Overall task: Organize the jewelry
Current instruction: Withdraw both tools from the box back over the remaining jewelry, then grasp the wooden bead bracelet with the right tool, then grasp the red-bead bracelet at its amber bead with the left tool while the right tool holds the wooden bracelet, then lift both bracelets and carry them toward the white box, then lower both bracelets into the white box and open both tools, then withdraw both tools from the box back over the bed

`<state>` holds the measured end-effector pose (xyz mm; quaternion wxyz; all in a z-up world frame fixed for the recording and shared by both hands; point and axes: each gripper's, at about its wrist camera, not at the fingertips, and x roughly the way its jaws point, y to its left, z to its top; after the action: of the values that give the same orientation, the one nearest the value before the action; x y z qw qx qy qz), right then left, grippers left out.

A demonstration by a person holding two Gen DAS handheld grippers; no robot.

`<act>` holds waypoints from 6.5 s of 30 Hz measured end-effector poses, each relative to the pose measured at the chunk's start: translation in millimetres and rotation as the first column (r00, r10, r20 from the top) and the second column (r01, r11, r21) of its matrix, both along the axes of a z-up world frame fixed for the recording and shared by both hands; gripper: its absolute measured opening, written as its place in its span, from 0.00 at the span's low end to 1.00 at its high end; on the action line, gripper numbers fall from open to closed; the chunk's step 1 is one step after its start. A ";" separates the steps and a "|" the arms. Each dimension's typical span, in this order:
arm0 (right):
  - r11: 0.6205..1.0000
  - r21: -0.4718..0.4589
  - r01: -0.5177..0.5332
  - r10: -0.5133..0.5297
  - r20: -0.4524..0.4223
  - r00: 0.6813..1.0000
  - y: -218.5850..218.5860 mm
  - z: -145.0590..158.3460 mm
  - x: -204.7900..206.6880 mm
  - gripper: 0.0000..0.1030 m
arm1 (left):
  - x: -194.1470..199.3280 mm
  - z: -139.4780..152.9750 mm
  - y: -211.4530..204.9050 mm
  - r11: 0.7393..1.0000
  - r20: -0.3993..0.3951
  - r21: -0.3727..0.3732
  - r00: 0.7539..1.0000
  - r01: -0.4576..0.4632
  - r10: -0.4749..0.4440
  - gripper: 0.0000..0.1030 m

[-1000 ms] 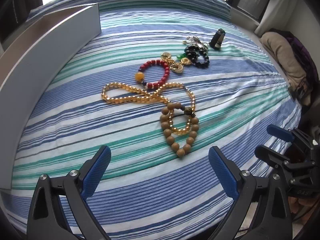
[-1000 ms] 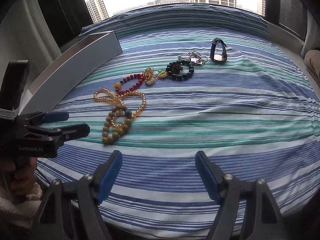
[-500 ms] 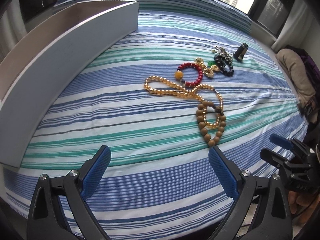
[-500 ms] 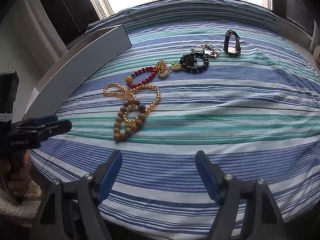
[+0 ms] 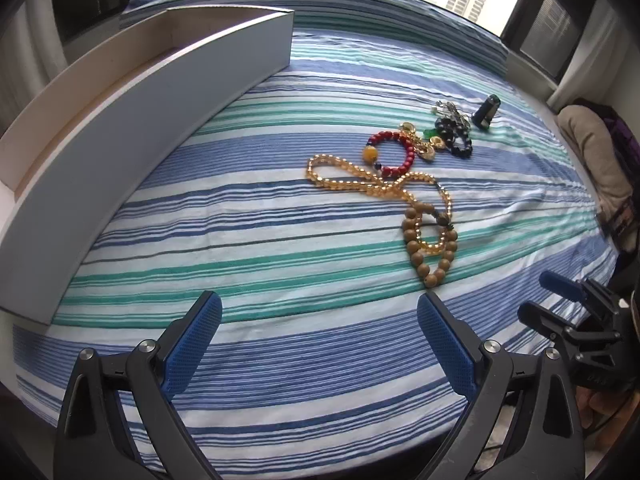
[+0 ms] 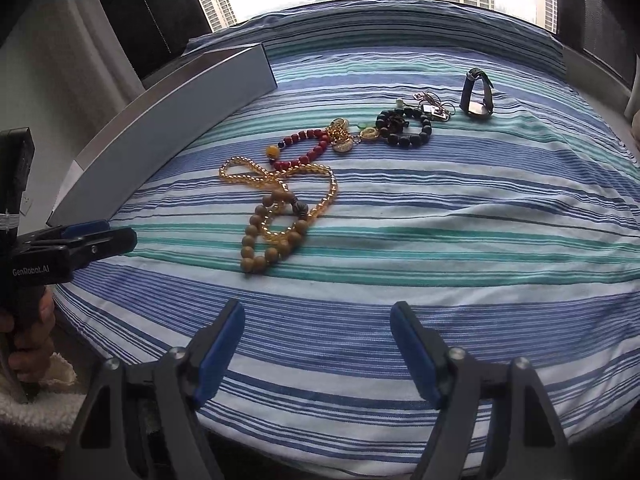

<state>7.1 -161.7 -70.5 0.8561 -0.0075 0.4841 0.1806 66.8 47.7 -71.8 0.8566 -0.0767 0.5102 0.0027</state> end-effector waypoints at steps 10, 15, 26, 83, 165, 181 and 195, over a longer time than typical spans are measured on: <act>1.000 -0.010 0.004 -0.003 0.073 0.997 -12.5 11.1 14.7 0.75 | -8.8 2.8 9.6 0.999 0.009 -0.001 0.999 -0.032 0.032 0.96; 0.997 -0.063 -0.048 0.053 0.083 0.995 -8.5 5.7 41.8 0.74 | -16.3 -1.7 20.2 0.998 0.000 -0.012 0.998 -0.062 0.062 0.96; 0.981 -0.035 -0.192 0.191 -0.020 0.981 58.2 -37.5 100.2 0.39 | -23.1 -5.3 31.7 0.996 -0.010 -0.011 0.996 -0.092 0.092 0.96; 0.980 0.199 -0.031 0.010 0.107 0.994 -42.6 61.5 3.0 0.13 | 197.7 -32.0 -26.0 0.982 -0.293 -0.158 0.944 0.106 -0.150 0.74; 0.950 -0.150 -0.272 0.309 0.361 0.880 149.2 88.9 77.5 0.77 | 0.4 85.1 148.2 0.925 0.281 0.008 0.889 -0.380 0.362 0.96; 0.987 -0.134 0.088 -0.038 0.337 0.941 -10.9 46.2 -12.5 0.77 | -10.4 60.6 9.0 0.991 0.258 0.071 0.962 -0.116 0.094 0.97; 0.993 -0.118 0.032 0.005 0.306 0.952 2.2 43.8 -24.6 0.77 | -17.4 49.5 -9.8 0.994 0.231 0.086 0.972 -0.067 0.046 0.97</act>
<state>-17.5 -159.5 -26.7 0.9199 -0.0840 0.3559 0.1418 49.4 37.9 -22.3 0.9118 -0.0511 0.4053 0.0420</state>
